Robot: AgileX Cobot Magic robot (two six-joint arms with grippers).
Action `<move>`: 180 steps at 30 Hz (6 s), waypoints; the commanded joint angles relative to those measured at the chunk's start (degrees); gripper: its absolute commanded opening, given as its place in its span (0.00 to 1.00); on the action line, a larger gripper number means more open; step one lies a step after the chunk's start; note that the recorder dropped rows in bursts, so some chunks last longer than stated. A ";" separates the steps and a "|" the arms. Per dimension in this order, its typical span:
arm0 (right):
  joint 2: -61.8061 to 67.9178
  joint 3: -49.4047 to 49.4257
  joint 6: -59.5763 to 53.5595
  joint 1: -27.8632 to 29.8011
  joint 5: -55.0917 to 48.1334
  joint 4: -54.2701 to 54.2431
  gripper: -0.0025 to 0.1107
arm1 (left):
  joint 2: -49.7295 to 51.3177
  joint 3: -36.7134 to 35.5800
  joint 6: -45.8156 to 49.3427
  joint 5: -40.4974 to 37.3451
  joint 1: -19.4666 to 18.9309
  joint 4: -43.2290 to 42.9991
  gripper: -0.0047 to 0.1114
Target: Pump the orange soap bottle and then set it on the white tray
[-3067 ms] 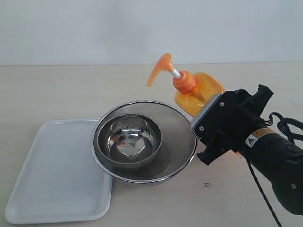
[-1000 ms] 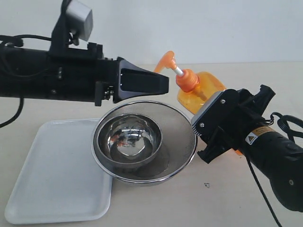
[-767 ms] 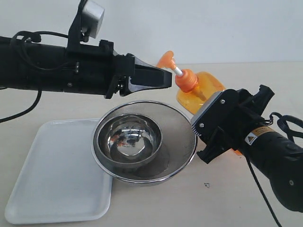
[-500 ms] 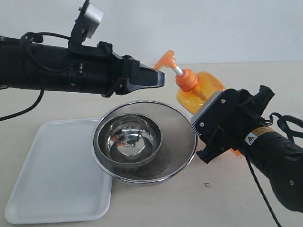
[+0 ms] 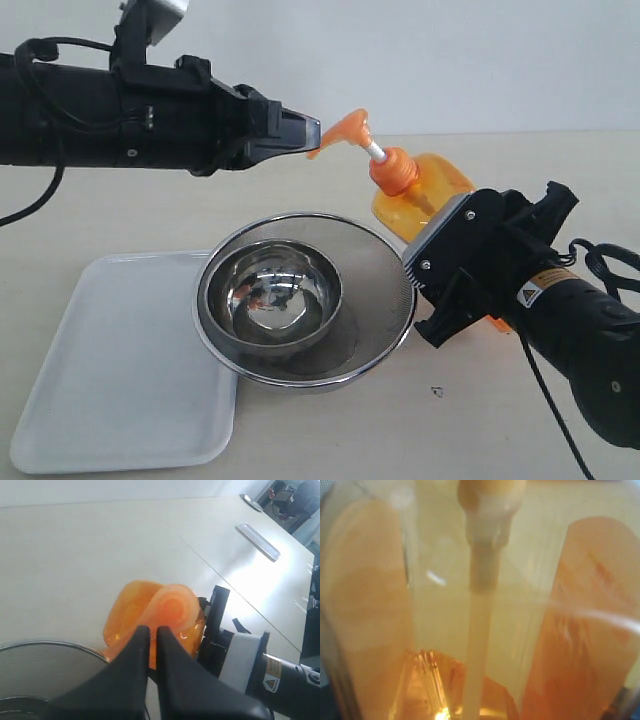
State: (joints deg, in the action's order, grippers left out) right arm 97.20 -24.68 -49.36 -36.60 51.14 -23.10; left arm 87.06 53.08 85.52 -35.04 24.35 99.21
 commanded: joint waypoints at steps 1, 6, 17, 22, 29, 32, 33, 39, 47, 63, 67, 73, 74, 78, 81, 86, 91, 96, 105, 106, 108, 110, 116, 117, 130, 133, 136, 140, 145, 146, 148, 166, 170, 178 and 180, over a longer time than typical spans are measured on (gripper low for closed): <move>-1.11 -0.67 -0.86 -0.03 3.29 0.70 0.02 | -3.70 0.25 -2.59 1.27 -0.31 -3.54 0.08; -1.11 -0.67 -3.36 -0.03 2.94 0.70 0.02 | -5.72 0.25 -4.58 -0.13 -1.59 -4.37 0.08; -1.11 -0.67 -4.13 -0.03 0.80 2.69 0.02 | -1.02 3.47 -5.17 -5.16 -1.59 -4.19 0.08; -1.11 -0.67 -4.13 -0.03 0.66 2.69 0.02 | 1.07 4.52 -6.89 -4.86 -1.59 -8.44 0.08; -1.11 -0.67 -4.13 -0.03 0.66 2.69 0.02 | 4.33 4.79 -6.15 -4.15 0.05 -8.22 0.08; -1.11 -0.67 -4.13 -0.03 0.42 2.92 0.02 | 5.21 4.93 -6.09 -4.03 0.88 -8.22 0.08; -1.11 -0.67 -4.13 -0.03 0.42 2.92 0.02 | 5.31 4.93 -5.84 -4.01 1.03 -8.22 0.08; -1.11 -0.67 -4.13 -0.03 0.42 4.61 0.02 | 5.31 4.93 -5.84 -4.04 1.72 -8.35 0.08; -1.11 -0.67 -3.30 -0.03 0.52 5.97 0.02 | 5.31 4.81 -6.21 -4.14 1.70 -8.70 0.08; -1.11 -0.67 -3.30 -0.03 0.86 5.97 0.02 | 8.60 4.69 -4.98 -1.65 5.71 -8.82 0.08; -1.11 -0.67 -3.03 -0.03 0.85 7.54 0.02 | 8.84 4.02 -4.98 -1.65 5.71 -8.65 0.08; -1.11 -0.67 -2.66 -0.03 0.71 7.80 0.02 | 8.84 3.90 -4.98 -1.65 5.71 -8.65 0.08; -1.11 -0.67 -2.66 -0.03 0.71 7.64 0.02 | 8.84 3.66 -4.98 -1.65 5.71 -8.65 0.08; -1.11 -0.67 -2.50 -0.03 0.71 7.64 0.02 | 8.84 3.66 -4.79 -1.57 5.71 -8.65 0.08; -1.11 -0.67 -2.15 -0.03 0.71 7.38 0.02 | 8.70 3.66 -4.63 -1.57 5.71 -8.65 0.08; -1.11 -0.67 -2.03 -0.03 0.83 6.70 0.02 | 5.11 3.66 -4.49 -0.16 5.46 -8.82 0.08; -1.11 -0.67 -2.03 -0.03 0.83 5.69 0.02 | -0.31 3.66 -5.51 1.86 5.43 -10.75 0.08; -1.11 -0.67 -2.03 -0.03 0.45 5.52 0.02 | -5.48 3.66 -9.23 4.77 5.34 -15.02 0.08; -1.11 -0.67 -2.03 -0.03 0.33 5.53 0.02 | -7.12 3.66 -17.20 8.99 5.34 -25.53 0.08; -1.11 -0.67 -2.03 -0.03 0.33 5.53 0.02 | -6.63 3.66 -17.20 9.19 5.34 -25.30 0.08; -1.11 -0.67 -2.03 -0.03 0.20 5.53 0.02 | -5.41 3.66 -17.20 9.95 5.34 -25.26 0.08; -1.11 -0.67 -2.03 -0.03 -0.09 5.53 0.02 | -4.07 3.66 -16.92 10.21 5.34 -25.26 0.08; -1.11 -0.67 -2.03 -0.03 -0.53 5.75 0.02 | -1.53 4.31 -16.92 11.06 5.44 -25.02 0.08; -1.11 -0.67 -2.03 -0.03 -0.53 5.75 0.02 | -1.15 4.62 -16.52 11.06 5.45 -24.52 0.08; -1.11 -0.67 -2.03 -0.03 -0.94 7.63 0.02 | 2.07 5.21 -15.47 8.03 5.55 -23.05 0.08; -1.11 -0.67 -2.03 -0.03 -0.92 7.85 0.02 | 2.30 5.21 -15.34 7.27 5.65 -22.03 0.08; -1.11 -0.67 -2.03 -0.03 -0.92 8.03 0.02 | 2.95 5.21 -14.47 6.56 5.65 -21.05 0.08; -1.11 -0.67 -2.03 -0.03 -0.92 8.03 0.02 | 5.83 5.21 -11.52 6.14 6.81 -18.06 0.08; -1.11 -0.67 -1.92 -0.03 -0.92 8.27 0.02 | 6.61 5.21 -8.97 6.28 7.67 -14.99 0.08; -1.11 -0.67 -1.95 -0.03 -0.92 8.51 0.02 | 6.61 5.21 -8.97 6.28 7.67 -14.99 0.08; -1.11 -0.67 -1.78 -0.03 -0.92 8.51 0.02 | 6.61 5.21 -8.97 6.17 7.67 -14.99 0.08; -1.11 -0.67 -0.39 -0.03 1.16 0.06 0.02 | -12.33 4.41 -17.98 10.16 7.54 -26.84 0.08; -1.11 -0.67 3.79 -0.03 2.01 -0.58 0.02 | -20.02 0.46 -19.33 14.04 7.54 -29.42 0.08; -1.11 -0.67 14.07 -0.03 6.22 -7.52 0.02 | -40.67 -17.52 -19.74 26.26 7.54 -26.37 0.08; -1.11 -0.67 17.34 -0.03 6.62 -9.44 0.02 | -46.51 -21.88 -19.74 29.62 7.54 -24.65 0.08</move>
State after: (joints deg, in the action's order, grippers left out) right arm 96.87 -25.11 -36.13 -36.56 54.01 -29.70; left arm 47.47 36.77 66.44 -10.16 31.92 71.97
